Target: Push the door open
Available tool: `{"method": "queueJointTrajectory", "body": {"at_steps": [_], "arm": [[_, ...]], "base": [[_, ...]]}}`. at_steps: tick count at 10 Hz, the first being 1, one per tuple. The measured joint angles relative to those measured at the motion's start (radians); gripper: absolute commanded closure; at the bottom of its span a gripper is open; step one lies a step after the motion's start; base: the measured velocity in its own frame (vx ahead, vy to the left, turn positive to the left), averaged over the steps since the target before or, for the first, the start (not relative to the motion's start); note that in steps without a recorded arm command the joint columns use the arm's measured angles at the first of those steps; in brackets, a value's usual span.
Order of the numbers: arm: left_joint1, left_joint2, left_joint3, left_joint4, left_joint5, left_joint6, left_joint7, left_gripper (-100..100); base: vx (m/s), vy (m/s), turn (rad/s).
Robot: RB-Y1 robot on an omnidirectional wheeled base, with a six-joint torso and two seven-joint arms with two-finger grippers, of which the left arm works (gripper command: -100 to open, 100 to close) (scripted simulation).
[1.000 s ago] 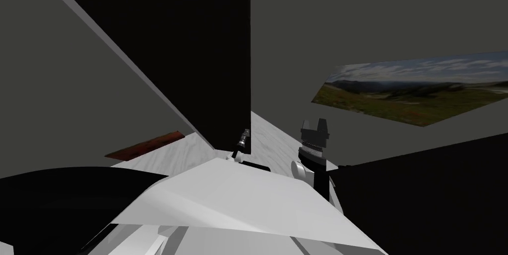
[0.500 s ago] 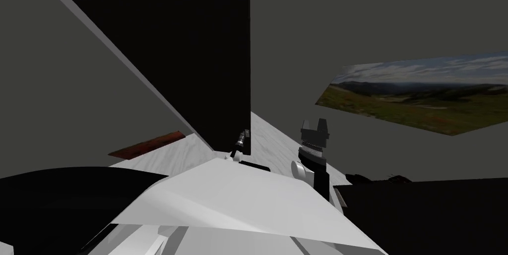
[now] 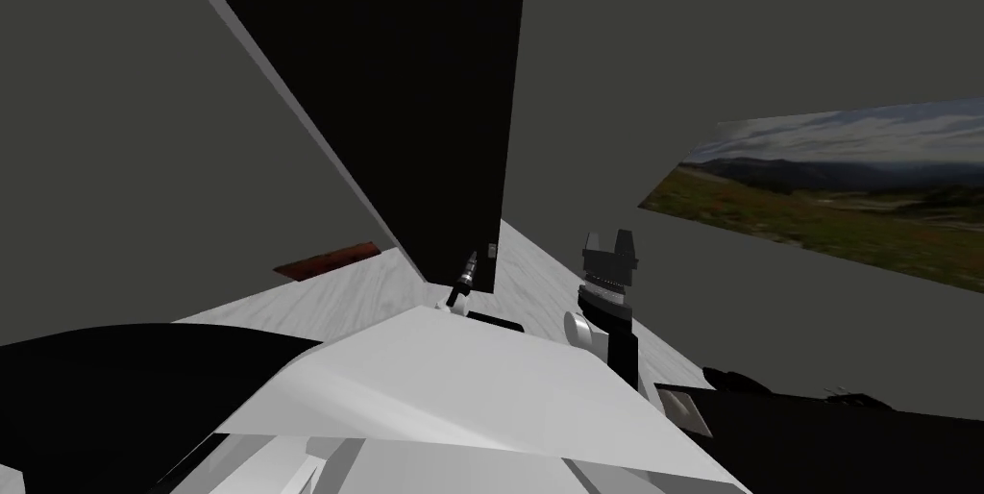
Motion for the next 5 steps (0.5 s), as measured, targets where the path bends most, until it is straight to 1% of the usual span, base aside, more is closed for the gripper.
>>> {"method": "queueJointTrajectory", "body": {"at_steps": [1, 2, 3, 4, 5], "arm": [[-0.004, -0.001, -0.018, 0.009, 0.0, -0.007, 0.006, -100], [-0.005, -0.008, -0.039, 0.013, 0.001, -0.011, 0.009, -100], [0.008, -0.01, -0.06, -0.009, 0.001, -0.004, 0.008, -100], [0.024, -0.019, -0.078, -0.041, 0.002, 0.012, 0.001, -100], [0.009, -0.035, -0.096, -0.011, 0.002, 0.001, 0.005, -100]], "base": [[-0.078, 0.03, 0.287], [-0.085, 0.009, 0.259], [-0.067, -0.005, 0.213], [-0.073, -0.034, 0.195], [-0.116, -0.085, 0.247]]}}
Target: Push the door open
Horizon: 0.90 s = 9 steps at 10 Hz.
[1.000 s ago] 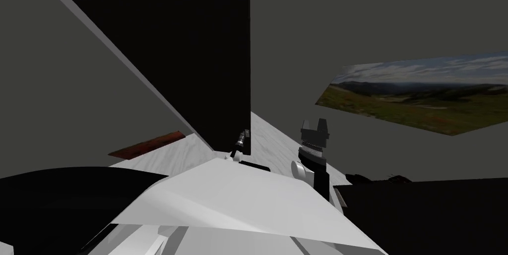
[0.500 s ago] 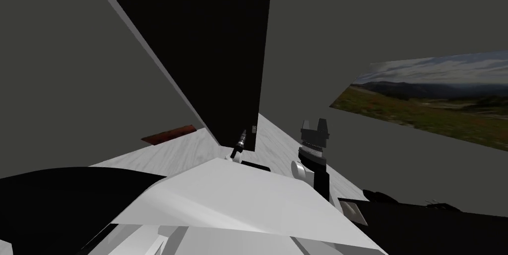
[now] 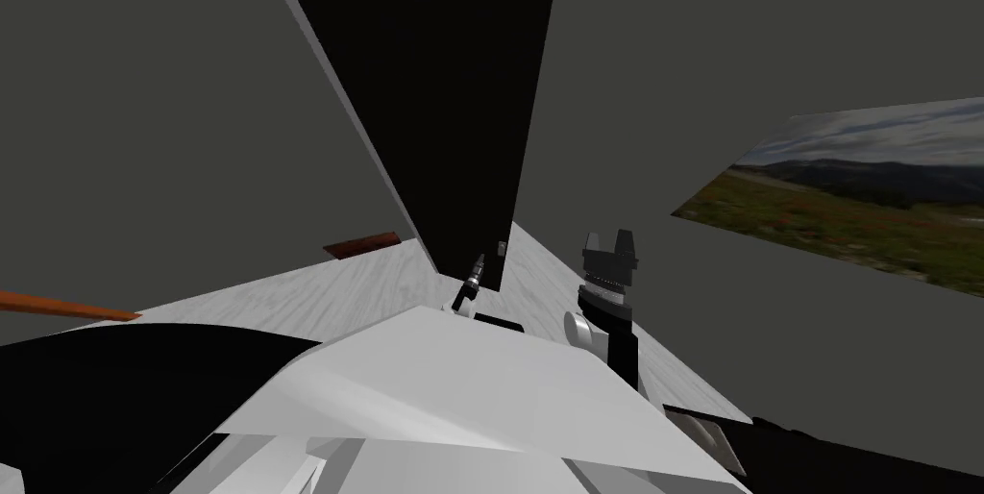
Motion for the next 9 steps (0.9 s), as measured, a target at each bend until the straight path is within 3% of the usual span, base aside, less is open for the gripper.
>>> {"method": "queueJointTrajectory", "body": {"at_steps": [2, 4, 7, 9], "arm": [[0.008, -0.031, -0.035, -0.01, 0.0, -0.002, -0.001, -100], [0.003, -0.042, -0.046, -0.001, 0.001, -0.006, 0.005, -100], [0.0, -0.019, -0.042, 0.0, 0.001, -0.004, 0.004, -100], [-0.001, 0.007, -0.038, 0.001, -0.001, -0.004, 0.005, -100]], "base": [[-0.154, -0.164, 0.118], [-0.012, -0.022, 0.008], [0.155, 0.101, -0.007], [0.253, -0.02, -0.013]]}}
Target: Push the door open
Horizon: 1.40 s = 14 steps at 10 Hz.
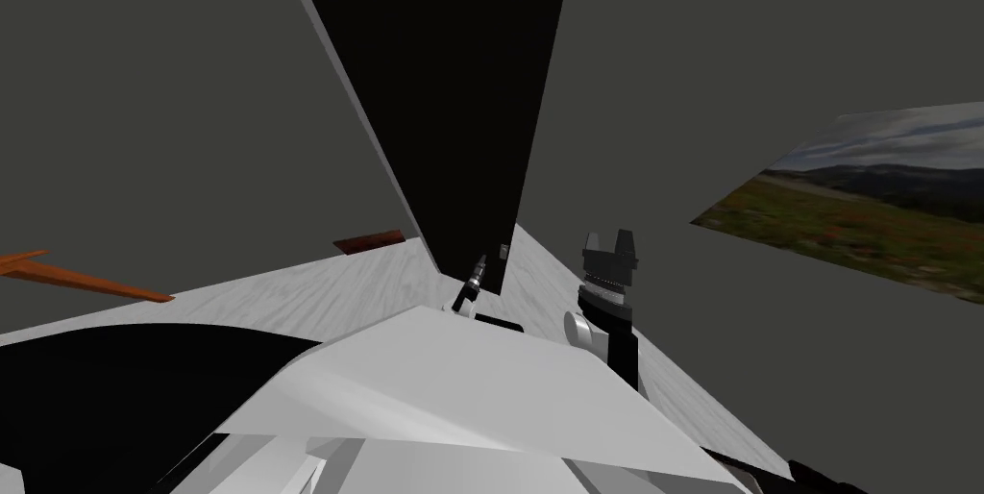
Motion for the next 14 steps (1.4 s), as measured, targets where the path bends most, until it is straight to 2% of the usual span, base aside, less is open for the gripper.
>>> {"method": "queueJointTrajectory", "body": {"at_steps": [2, 4, 6, 7, 8, 14], "arm": [[-0.001, 0.008, 0.004, 0.002, -0.002, -0.001, -0.003, -100], [-0.006, 0.003, 0.009, 0.009, -0.004, -0.003, -0.002, -100], [-0.011, -0.017, 0.013, 0.019, -0.006, -0.008, 0.0, -100], [-0.018, -0.038, 0.016, 0.032, -0.007, -0.014, 0.0, -100], [-0.019, -0.04, 0.017, 0.033, -0.007, -0.016, 0.0, 100], [-0.018, -0.04, 0.014, 0.032, -0.008, -0.012, 0.0, 100]], "base": [[0.167, -0.107, -0.009], [0.145, -0.131, -0.017], [0.127, -0.123, -0.013], [0.054, -0.06, 0.014], [-0.013, 0.01, 0.001], [0.007, -0.005, 0.008]]}}
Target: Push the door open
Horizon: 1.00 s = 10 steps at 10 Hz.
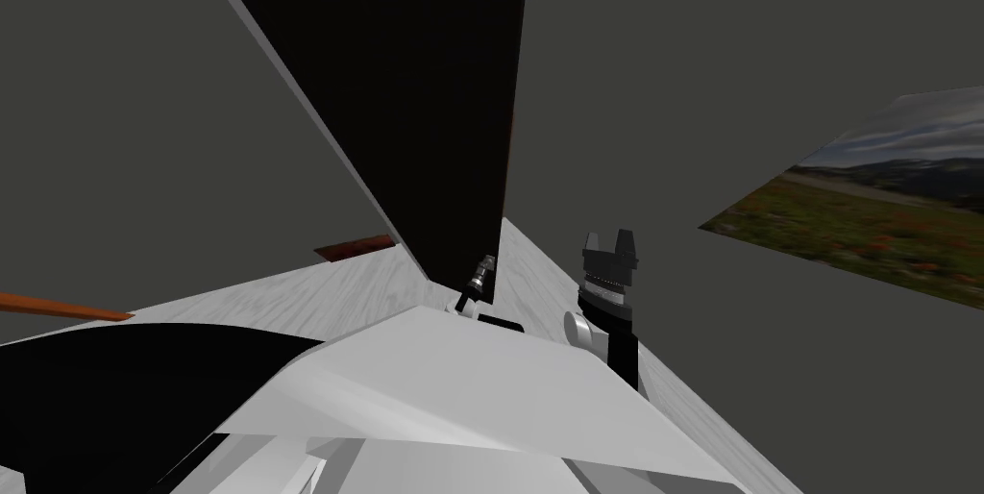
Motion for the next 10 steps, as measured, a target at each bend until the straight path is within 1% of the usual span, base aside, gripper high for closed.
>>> {"method": "queueJointTrajectory", "body": {"at_steps": [1, 2, 3, 4, 5, 6, 7, 8, 9, 10], "arm": [[0.008, 0.016, 0.01, -0.016, 0.006, 0.009, -0.007, 100], [0.014, 0.027, 0.017, -0.023, 0.011, 0.014, -0.012, -100], [0.025, 0.037, -0.005, -0.027, 0.023, 0.006, -0.02, -100], [0.04, 0.043, -0.019, -0.047, 0.03, 0.006, -0.031, -100], [0.06, 0.045, -0.044, -0.069, 0.043, 0.005, -0.049, -100], [0.088, 0.055, -0.068, -0.116, 0.057, 0.015, -0.07, -100], [0.1, 0.057, -0.092, -0.12, 0.069, 0.008, -0.078, -100], [0.121, 0.054, -0.114, -0.147, 0.081, 0.008, -0.096, -100], [0.142, 0.054, -0.137, -0.172, 0.092, 0.008, -0.109, -100], [0.151, 0.046, -0.158, -0.173, 0.103, -0.001, -0.117, -100]], "base": [[0.14, -0.093, 0.068], [0.016, 0.019, 0.144], [-0.065, 0.053, 0.054], [-0.081, 0.071, 0.105], [-0.098, 0.084, 0.124], [-0.101, 0.081, 0.096], [-0.091, 0.059, 0.077], [-0.083, 0.039, 0.085], [-0.082, 0.032, 0.084], [-0.076, 0.015, 0.079]]}}
